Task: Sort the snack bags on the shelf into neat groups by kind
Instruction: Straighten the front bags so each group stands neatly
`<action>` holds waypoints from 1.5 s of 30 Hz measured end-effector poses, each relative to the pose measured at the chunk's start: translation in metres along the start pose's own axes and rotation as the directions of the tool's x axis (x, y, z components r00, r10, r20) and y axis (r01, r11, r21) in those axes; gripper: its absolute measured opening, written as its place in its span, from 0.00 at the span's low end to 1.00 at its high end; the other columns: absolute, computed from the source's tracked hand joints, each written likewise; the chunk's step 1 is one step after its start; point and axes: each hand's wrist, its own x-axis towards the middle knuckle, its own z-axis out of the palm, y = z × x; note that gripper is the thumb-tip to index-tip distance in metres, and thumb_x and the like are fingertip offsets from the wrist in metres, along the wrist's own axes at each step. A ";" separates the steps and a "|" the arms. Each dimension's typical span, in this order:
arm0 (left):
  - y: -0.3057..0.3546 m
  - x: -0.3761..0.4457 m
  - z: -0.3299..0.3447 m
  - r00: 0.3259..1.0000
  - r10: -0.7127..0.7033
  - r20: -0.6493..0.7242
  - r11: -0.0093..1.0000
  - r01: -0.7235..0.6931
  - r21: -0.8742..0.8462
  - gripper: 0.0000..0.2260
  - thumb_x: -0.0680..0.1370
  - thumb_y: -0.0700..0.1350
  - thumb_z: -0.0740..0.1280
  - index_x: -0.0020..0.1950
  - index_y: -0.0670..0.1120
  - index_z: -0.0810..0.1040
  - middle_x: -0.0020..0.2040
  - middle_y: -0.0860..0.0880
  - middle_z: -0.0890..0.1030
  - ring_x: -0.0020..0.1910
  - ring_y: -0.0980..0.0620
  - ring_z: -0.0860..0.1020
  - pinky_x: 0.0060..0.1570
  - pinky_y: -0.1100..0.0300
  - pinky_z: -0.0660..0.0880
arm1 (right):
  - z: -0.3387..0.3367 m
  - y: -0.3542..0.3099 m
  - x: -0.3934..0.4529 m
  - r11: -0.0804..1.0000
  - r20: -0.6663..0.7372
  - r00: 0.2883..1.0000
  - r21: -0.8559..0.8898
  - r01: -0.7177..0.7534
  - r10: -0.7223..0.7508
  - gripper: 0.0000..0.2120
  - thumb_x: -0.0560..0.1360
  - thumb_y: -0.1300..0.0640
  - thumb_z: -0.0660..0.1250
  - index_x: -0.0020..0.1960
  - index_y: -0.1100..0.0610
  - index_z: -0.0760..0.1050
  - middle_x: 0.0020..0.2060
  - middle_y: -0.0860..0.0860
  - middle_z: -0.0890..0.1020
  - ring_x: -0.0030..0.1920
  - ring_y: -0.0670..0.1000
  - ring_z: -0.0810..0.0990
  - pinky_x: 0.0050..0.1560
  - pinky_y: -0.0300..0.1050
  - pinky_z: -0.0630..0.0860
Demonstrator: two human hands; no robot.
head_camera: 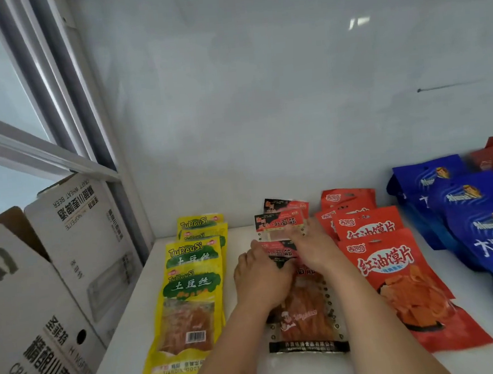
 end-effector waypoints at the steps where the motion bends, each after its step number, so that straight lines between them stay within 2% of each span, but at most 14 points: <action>1: -0.001 -0.001 0.000 1.000 0.003 -0.004 1.000 -0.003 0.002 0.39 0.78 0.64 0.64 0.80 0.42 0.58 0.75 0.42 0.70 0.75 0.42 0.66 0.73 0.48 0.64 | -0.001 0.000 -0.001 1.000 0.003 1.000 0.001 -0.003 0.003 0.16 0.84 0.48 0.57 0.67 0.55 0.67 0.65 0.55 0.74 0.61 0.54 0.75 0.56 0.42 0.67; 3: -0.004 -0.004 0.002 1.000 0.006 -0.023 1.000 -0.006 -0.004 0.38 0.78 0.63 0.64 0.79 0.42 0.59 0.74 0.42 0.71 0.73 0.42 0.68 0.71 0.48 0.66 | 0.000 0.003 0.000 1.000 0.015 1.000 0.001 -0.001 0.001 0.12 0.84 0.48 0.57 0.63 0.54 0.67 0.63 0.54 0.76 0.57 0.52 0.76 0.54 0.43 0.69; 6: -0.008 -0.006 0.003 0.998 0.016 -0.062 0.999 -0.018 -0.030 0.35 0.77 0.62 0.64 0.77 0.43 0.62 0.72 0.42 0.73 0.72 0.41 0.69 0.70 0.47 0.67 | 0.002 0.003 0.000 1.000 0.013 1.000 0.012 -0.011 0.011 0.21 0.84 0.46 0.57 0.71 0.57 0.65 0.64 0.53 0.77 0.60 0.53 0.77 0.49 0.43 0.70; 10: -0.008 -0.007 0.001 0.999 0.004 -0.054 1.000 -0.005 -0.021 0.37 0.78 0.64 0.63 0.78 0.42 0.60 0.75 0.42 0.70 0.75 0.41 0.65 0.73 0.47 0.64 | 0.006 0.010 0.007 1.000 0.013 1.000 0.003 0.008 -0.008 0.19 0.83 0.43 0.58 0.65 0.57 0.70 0.56 0.49 0.80 0.54 0.50 0.79 0.43 0.41 0.72; 15: -0.007 -0.008 -0.002 0.999 0.004 -0.036 1.000 -0.004 -0.006 0.37 0.79 0.65 0.61 0.79 0.42 0.58 0.75 0.42 0.70 0.74 0.42 0.66 0.72 0.48 0.65 | 0.008 0.013 0.014 1.000 0.051 0.999 0.003 0.002 -0.002 0.25 0.80 0.37 0.58 0.68 0.53 0.71 0.59 0.49 0.81 0.59 0.52 0.80 0.56 0.48 0.75; 19: -0.002 -0.015 -0.012 1.000 0.000 -0.030 0.998 -0.002 -0.060 0.40 0.81 0.62 0.61 0.83 0.41 0.50 0.80 0.41 0.62 0.79 0.42 0.61 0.75 0.51 0.60 | 0.009 0.010 0.021 0.996 0.022 1.000 -0.091 0.018 -0.016 0.43 0.66 0.23 0.53 0.69 0.51 0.72 0.63 0.52 0.79 0.64 0.56 0.78 0.65 0.58 0.75; 23: 0.005 -0.033 -0.029 0.993 0.078 -0.090 0.997 -0.080 -0.021 0.38 0.82 0.61 0.60 0.83 0.42 0.47 0.83 0.43 0.54 0.82 0.44 0.53 0.78 0.52 0.53 | 0.000 -0.020 0.027 0.962 0.017 0.998 -0.267 0.060 -0.058 0.33 0.80 0.36 0.55 0.80 0.53 0.57 0.78 0.57 0.61 0.77 0.61 0.61 0.75 0.60 0.62; 25: 0.007 -0.048 -0.031 0.986 0.145 -0.080 0.988 -0.140 0.063 0.37 0.82 0.63 0.57 0.83 0.47 0.47 0.84 0.46 0.50 0.82 0.44 0.49 0.79 0.51 0.51 | -0.003 -0.034 0.039 0.931 0.063 0.994 -0.349 0.104 -0.087 0.33 0.82 0.38 0.53 0.81 0.53 0.55 0.80 0.57 0.57 0.78 0.60 0.58 0.76 0.60 0.59; 28: 0.006 -0.074 -0.022 0.977 0.201 0.068 0.949 -0.212 0.235 0.38 0.77 0.72 0.46 0.83 0.56 0.44 0.84 0.50 0.42 0.82 0.43 0.42 0.79 0.45 0.47 | -0.002 -0.043 0.056 0.891 0.159 0.986 -0.440 0.115 -0.049 0.31 0.83 0.39 0.51 0.81 0.54 0.54 0.80 0.55 0.56 0.80 0.57 0.53 0.78 0.57 0.55; 32: 0.000 -0.088 -0.007 0.963 0.190 0.192 0.921 -0.242 0.306 0.40 0.74 0.76 0.43 0.83 0.59 0.45 0.83 0.51 0.38 0.82 0.43 0.36 0.78 0.40 0.43 | -0.001 -0.039 0.056 0.870 0.293 0.956 -0.466 0.159 -0.017 0.31 0.83 0.37 0.48 0.79 0.54 0.61 0.78 0.55 0.64 0.77 0.57 0.62 0.76 0.51 0.58; 37: -0.006 -0.077 -0.010 0.963 0.202 0.180 0.899 -0.255 0.356 0.35 0.79 0.71 0.48 0.83 0.59 0.45 0.83 0.51 0.36 0.81 0.42 0.34 0.79 0.43 0.42 | 0.000 -0.034 0.058 0.903 0.310 0.950 -0.417 0.102 0.036 0.34 0.81 0.33 0.45 0.76 0.53 0.69 0.72 0.56 0.73 0.72 0.59 0.70 0.74 0.53 0.64; 40: -0.006 -0.074 -0.009 0.964 0.183 0.191 0.902 -0.242 0.357 0.39 0.76 0.74 0.42 0.83 0.59 0.45 0.83 0.50 0.37 0.81 0.41 0.35 0.79 0.43 0.44 | 0.001 -0.030 0.061 0.920 0.320 0.944 -0.388 0.056 0.078 0.37 0.78 0.28 0.46 0.71 0.52 0.74 0.68 0.55 0.77 0.67 0.58 0.75 0.71 0.54 0.67; 43: -0.005 -0.076 -0.007 0.965 0.157 0.212 0.927 -0.217 0.304 0.46 0.67 0.73 0.36 0.83 0.57 0.45 0.83 0.48 0.37 0.81 0.41 0.36 0.79 0.45 0.43 | 0.002 -0.027 0.062 0.930 0.323 0.940 -0.367 0.021 0.107 0.45 0.70 0.20 0.47 0.70 0.51 0.75 0.68 0.54 0.78 0.67 0.58 0.75 0.72 0.58 0.66; 45: -0.006 -0.076 -0.007 0.968 0.151 0.200 0.938 -0.204 0.280 0.48 0.65 0.72 0.34 0.84 0.55 0.46 0.84 0.46 0.38 0.82 0.41 0.37 0.79 0.46 0.42 | 0.002 -0.025 0.065 0.930 0.340 0.934 -0.367 0.025 0.109 0.54 0.59 0.14 0.47 0.68 0.49 0.76 0.68 0.53 0.78 0.68 0.58 0.75 0.72 0.60 0.66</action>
